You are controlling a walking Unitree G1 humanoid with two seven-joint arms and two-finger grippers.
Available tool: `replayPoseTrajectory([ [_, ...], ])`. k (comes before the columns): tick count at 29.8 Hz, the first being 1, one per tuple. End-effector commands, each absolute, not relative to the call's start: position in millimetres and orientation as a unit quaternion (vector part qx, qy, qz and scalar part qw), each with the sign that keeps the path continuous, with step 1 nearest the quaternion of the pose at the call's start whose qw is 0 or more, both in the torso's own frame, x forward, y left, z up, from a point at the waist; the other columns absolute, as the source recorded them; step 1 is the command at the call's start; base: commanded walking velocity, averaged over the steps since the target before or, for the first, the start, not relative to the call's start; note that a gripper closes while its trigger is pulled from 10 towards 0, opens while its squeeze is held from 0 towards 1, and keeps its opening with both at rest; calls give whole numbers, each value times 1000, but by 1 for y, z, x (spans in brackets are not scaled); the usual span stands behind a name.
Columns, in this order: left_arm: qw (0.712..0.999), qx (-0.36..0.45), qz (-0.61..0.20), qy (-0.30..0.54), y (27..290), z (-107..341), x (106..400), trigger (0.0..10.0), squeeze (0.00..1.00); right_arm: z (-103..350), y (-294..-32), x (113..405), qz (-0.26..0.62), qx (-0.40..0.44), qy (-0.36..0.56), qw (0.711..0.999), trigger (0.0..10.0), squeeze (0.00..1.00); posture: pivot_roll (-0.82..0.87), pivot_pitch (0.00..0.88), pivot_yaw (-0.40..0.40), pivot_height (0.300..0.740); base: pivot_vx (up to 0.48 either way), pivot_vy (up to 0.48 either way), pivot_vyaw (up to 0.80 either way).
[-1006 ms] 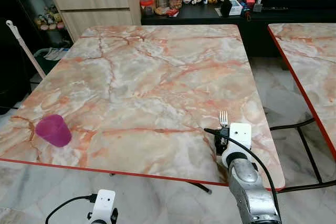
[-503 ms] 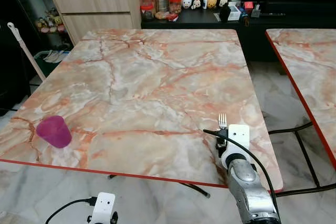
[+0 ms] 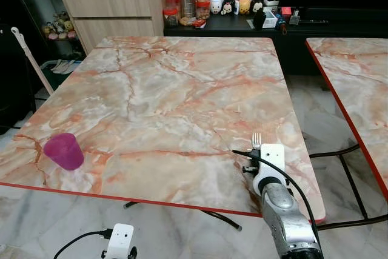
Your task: Setting the table
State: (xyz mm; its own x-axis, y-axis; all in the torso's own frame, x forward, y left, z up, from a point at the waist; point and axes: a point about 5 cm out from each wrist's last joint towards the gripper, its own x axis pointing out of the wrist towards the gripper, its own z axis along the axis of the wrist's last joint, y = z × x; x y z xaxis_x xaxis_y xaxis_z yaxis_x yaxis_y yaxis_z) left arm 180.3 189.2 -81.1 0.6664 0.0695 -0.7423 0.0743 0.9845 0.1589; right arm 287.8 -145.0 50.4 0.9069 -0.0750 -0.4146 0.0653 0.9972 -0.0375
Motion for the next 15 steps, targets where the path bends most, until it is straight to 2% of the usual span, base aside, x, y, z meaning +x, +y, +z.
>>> replayPoseTrajectory([
  [1, 903, 89, -6, 421, 189, -83, 178, 10000, 0, 50, -139, 290, -24, -9, 215, 976, 0, 0, -7, 0, 22, 740, 0, 0, 0],
  [13, 903, 90, -8, 419, 190, -82, 181, 10000, 0, 51, -138, 293, -20, -7, 208, 978, 0, 0, -15, 0, 21, 740, 0, 0, 0],
  [15, 904, 91, -9, 418, 189, -81, 182, 10000, 0, 60, -138, 297, -14, -23, 174, 984, 0, 0, -17, 0, 22, 740, 0, 0, 0],
])
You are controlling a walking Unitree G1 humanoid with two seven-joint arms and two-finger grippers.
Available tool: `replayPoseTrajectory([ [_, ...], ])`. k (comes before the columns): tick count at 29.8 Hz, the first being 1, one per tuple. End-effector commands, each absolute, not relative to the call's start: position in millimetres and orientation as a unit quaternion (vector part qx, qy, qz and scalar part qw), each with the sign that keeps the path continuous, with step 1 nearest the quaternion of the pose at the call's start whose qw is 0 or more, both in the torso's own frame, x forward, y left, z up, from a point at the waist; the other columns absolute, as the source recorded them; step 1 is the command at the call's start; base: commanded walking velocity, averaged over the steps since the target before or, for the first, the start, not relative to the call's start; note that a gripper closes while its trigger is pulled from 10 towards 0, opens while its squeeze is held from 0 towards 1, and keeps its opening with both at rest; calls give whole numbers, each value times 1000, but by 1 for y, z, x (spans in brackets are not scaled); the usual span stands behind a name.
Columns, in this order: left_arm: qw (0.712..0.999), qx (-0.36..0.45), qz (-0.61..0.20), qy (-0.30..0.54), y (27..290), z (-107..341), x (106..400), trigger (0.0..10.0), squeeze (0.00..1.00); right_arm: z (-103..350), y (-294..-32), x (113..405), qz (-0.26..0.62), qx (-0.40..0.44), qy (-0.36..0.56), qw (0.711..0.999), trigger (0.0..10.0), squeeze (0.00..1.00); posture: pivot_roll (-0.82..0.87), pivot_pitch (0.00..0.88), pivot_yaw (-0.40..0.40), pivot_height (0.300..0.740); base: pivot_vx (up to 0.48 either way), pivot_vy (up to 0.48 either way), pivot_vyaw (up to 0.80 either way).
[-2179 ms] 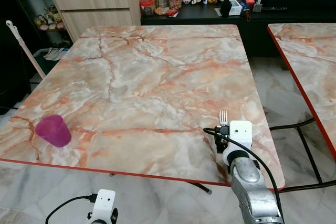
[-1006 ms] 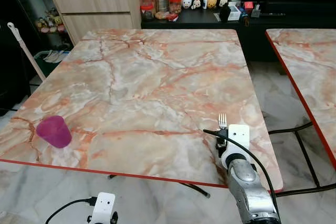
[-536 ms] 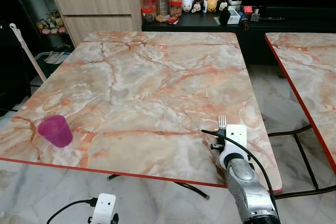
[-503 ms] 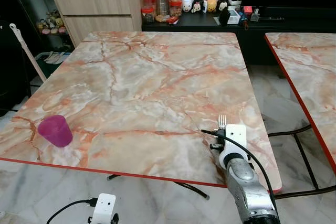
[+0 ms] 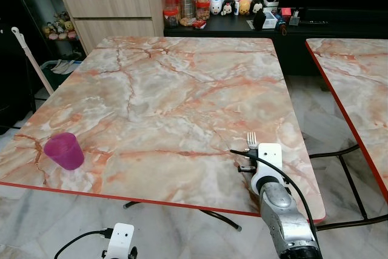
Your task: Setting the table
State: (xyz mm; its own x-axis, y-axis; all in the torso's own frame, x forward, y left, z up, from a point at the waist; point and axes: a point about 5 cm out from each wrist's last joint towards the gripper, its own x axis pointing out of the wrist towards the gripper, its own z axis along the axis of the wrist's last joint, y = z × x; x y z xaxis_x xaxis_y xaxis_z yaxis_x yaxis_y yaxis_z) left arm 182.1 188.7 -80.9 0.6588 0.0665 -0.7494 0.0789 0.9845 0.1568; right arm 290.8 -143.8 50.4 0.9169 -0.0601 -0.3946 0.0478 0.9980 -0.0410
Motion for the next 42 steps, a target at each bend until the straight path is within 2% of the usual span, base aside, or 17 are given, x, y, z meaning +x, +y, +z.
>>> replayPoseTrajectory([
  [1, 904, 91, -9, 418, 189, -81, 182, 10000, 0, 60, -138, 297, -14, -23, 174, 984, 0, 0, -17, 0, 22, 740, 0, 0, 0],
  [2, 904, 91, -10, 417, 189, -81, 183, 10000, 0, 77, -134, 303, 1, -43, 112, 993, 10000, 0, -18, 0, 23, 740, 0, 0, 0],
  [5, 906, 91, -8, 413, 189, -80, 185, 10000, 0, 110, -126, 310, 24, -53, 8, 998, 10000, 0, -24, 0, 28, 740, 0, 0, 0],
  [13, 907, 92, -8, 410, 188, -79, 187, 10000, 0, 139, -120, 315, 34, -72, -84, 993, 10000, 0, -23, 0, 33, 740, 0, 0, 0],
  [17, 913, 93, 4, 398, 190, -76, 191, 10000, 0, 174, -111, 315, 77, -96, -200, 972, 10000, 0, -22, 0, 46, 740, 0, 0, 0],
  [21, 915, 89, 15, 393, 192, -74, 194, 10000, 0, 186, -111, 316, 73, -116, -252, 958, 10000, 0, -23, 0, 52, 740, 0, 0, 0],
  [25, 918, 86, 16, 388, 191, -73, 197, 10000, 0, 182, -115, 317, 50, -143, -275, 949, 10000, 0, -21, 0, 62, 740, 0, 0, 0],
  [33, 920, 83, 20, 383, 191, -72, 198, 10000, 0, 164, -119, 317, 58, -165, -263, 949, 10000, 0, -12, 0, 71, 740, 0, 0, 0],
  [42, 920, 88, 30, 380, 196, -71, 197, 10000, 0, 168, -112, 321, 61, -155, -275, 947, 10000, 0, -2, 0, 64, 740, 0, -142, 0],
])
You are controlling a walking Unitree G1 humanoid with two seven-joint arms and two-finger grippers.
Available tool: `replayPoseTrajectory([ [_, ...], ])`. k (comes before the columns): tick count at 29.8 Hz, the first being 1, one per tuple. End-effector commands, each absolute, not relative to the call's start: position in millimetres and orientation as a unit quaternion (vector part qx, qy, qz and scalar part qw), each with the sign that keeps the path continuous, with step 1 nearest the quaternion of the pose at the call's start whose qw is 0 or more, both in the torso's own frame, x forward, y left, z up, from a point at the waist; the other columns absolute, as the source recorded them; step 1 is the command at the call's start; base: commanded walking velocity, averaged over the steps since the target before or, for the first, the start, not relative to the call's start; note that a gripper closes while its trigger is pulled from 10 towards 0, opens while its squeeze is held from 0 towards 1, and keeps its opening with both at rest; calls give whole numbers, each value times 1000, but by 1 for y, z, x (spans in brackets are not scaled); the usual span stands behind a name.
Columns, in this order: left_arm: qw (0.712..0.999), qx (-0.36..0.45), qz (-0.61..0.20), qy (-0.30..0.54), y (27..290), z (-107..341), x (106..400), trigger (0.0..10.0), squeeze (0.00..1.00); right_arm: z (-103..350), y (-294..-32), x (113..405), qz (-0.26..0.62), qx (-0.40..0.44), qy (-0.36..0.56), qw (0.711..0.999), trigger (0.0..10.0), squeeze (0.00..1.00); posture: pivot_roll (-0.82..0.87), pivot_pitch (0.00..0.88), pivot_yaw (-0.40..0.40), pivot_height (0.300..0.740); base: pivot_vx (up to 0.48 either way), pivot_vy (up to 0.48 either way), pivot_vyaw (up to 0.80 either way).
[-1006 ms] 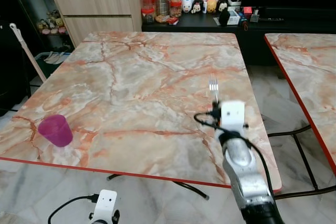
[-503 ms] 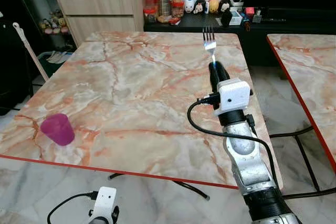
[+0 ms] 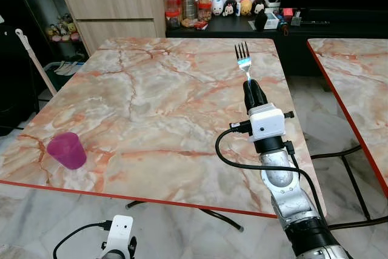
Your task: Setting the table
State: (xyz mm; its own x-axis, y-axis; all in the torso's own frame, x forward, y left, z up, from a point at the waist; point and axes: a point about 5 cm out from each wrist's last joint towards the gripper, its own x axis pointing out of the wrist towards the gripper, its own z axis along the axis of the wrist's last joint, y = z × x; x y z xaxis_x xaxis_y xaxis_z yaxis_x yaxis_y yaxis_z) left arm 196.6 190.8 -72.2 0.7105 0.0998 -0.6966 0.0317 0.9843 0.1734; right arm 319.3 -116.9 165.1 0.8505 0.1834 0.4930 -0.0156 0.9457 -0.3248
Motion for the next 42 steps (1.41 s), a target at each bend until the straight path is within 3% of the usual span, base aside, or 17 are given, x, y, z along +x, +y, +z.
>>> replayPoseTrajectory([
  [1, 920, 88, 31, 380, 196, -71, 197, 10000, 0, 168, -111, 321, 62, -154, -275, 947, 10000, 0, -2, 0, 64, 740, 0, -341, 0],
  [12, 922, 80, 32, 377, 194, -71, 198, 10000, 0, 171, -109, 325, 61, -146, -269, 950, 10000, 0, -25, 9, 66, 740, 0, -337, 0],
  [17, 922, 80, 30, 378, 193, -71, 198, 10000, 0, 170, -110, 325, 61, -140, -267, 951, 10000, 0, -25, 13, 67, 740, 0, -318, -779],
  [42, 920, 83, 27, 382, 193, -73, 193, 10000, 0, 171, -105, 322, 63, -130, -272, 951, 10000, 0, -21, 24, 72, 740, 0, -294, 0],
])
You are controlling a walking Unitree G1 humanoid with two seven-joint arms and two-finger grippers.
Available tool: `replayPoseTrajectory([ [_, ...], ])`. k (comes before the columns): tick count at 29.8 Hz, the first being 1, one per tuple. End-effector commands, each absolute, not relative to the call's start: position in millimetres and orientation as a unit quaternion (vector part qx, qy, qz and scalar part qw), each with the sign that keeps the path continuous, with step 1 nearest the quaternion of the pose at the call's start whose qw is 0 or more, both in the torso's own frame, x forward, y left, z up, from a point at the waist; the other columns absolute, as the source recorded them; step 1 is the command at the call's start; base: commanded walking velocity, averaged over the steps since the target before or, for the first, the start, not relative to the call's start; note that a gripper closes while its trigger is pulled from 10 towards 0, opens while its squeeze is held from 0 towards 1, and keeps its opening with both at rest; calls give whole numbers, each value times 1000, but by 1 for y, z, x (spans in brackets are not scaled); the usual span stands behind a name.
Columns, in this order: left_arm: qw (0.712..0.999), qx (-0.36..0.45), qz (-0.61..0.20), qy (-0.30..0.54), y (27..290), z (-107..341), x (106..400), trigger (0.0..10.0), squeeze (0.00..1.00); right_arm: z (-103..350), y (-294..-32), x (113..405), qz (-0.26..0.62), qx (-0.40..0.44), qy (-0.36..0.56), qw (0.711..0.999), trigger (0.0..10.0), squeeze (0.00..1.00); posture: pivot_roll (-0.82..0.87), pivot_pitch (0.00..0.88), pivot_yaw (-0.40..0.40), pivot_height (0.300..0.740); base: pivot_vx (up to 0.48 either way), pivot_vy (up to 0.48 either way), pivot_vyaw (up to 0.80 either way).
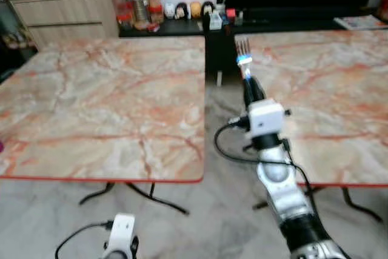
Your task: Setting the table
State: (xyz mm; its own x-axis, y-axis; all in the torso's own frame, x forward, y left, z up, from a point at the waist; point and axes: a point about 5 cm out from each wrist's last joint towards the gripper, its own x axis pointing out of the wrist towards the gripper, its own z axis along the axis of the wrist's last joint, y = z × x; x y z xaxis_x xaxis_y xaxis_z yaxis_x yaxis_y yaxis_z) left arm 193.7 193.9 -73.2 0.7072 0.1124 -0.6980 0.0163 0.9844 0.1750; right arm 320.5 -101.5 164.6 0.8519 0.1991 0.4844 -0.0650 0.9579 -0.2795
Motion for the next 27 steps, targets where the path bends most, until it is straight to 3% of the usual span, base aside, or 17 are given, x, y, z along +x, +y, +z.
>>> replayPoseTrajectory([
  [1, 920, 83, 26, 382, 193, -74, 193, 10000, 0, 172, -106, 322, 62, -130, -272, 951, 10000, 0, -22, 24, 73, 740, 0, -289, 0],
  [27, 919, 85, 19, 385, 190, -75, 191, 10000, 0, 176, -106, 321, 65, -126, -273, 952, 10000, 0, -24, 48, 72, 740, 0, -292, 0],
])
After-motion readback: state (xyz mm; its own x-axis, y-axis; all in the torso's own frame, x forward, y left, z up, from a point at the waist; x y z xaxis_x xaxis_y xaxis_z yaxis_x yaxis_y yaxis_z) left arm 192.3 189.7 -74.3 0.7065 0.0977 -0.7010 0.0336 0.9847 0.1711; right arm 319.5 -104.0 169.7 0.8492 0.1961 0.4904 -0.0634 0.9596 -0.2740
